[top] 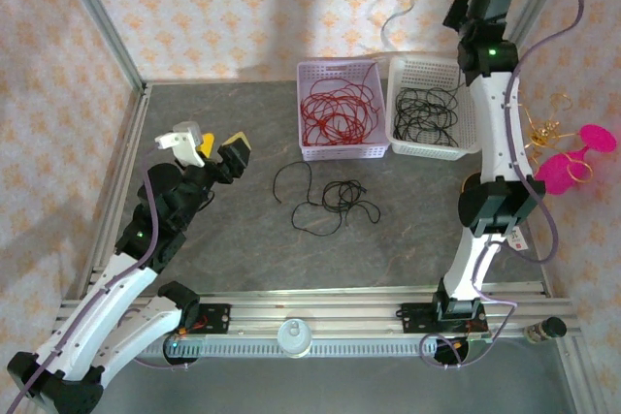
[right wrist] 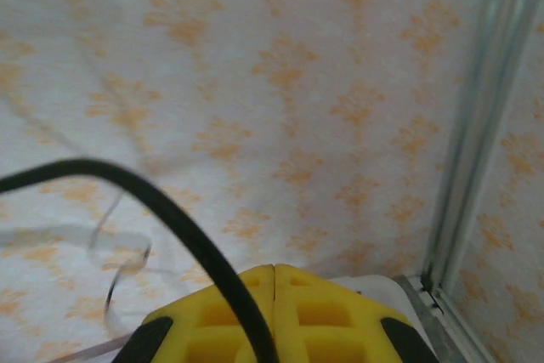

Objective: Untangle the cables

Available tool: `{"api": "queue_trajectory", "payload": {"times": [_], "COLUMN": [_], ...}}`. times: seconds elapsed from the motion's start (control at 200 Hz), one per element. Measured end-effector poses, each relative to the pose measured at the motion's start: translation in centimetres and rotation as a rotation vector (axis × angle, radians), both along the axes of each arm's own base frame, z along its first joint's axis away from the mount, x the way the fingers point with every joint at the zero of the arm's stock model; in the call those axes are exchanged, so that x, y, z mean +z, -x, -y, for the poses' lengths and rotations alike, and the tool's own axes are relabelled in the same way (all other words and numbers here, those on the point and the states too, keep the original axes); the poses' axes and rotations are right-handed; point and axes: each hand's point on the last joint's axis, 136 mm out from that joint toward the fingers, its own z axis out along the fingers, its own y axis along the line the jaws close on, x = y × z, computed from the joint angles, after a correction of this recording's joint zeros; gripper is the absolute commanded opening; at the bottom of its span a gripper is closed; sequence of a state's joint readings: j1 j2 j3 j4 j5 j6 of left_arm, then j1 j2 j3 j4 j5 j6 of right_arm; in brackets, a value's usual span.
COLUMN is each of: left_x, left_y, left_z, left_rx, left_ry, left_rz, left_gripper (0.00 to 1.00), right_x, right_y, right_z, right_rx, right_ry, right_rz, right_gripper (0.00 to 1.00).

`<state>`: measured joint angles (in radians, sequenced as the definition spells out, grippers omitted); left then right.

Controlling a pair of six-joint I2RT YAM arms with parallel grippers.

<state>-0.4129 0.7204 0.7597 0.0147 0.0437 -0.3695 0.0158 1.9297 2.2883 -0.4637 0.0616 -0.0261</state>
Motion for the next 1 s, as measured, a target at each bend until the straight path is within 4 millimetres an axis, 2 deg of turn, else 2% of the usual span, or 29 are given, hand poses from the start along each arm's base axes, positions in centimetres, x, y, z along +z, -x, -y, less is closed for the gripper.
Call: {"api": "queue_trajectory", "payload": {"times": [0.145,0.385,0.996], "left_x": [-0.6,-2.7,-4.1], "left_y": [-0.1,-0.9,-1.4], "left_z": [0.1,0.4,0.7], "left_rx": [-0.001,0.001,-0.005], "left_ry": [-0.001,-0.005,-0.008], "left_rz": [-0.015,-0.069,-0.101], "left_gripper": [0.83,0.82,0.82], "right_x": [-2.3,-7.7,-21.2], "right_y": [-1.1,-2.3,-2.6], "right_z": [2.0,2.0,2.5], "right_rx": [-0.059,-0.068,-0.117], "right_ry": [-0.019,-0.018,0.017], "right_rz": [-0.037,-0.135,-0.360], "right_gripper": [0.00,0.00,0.00]}}
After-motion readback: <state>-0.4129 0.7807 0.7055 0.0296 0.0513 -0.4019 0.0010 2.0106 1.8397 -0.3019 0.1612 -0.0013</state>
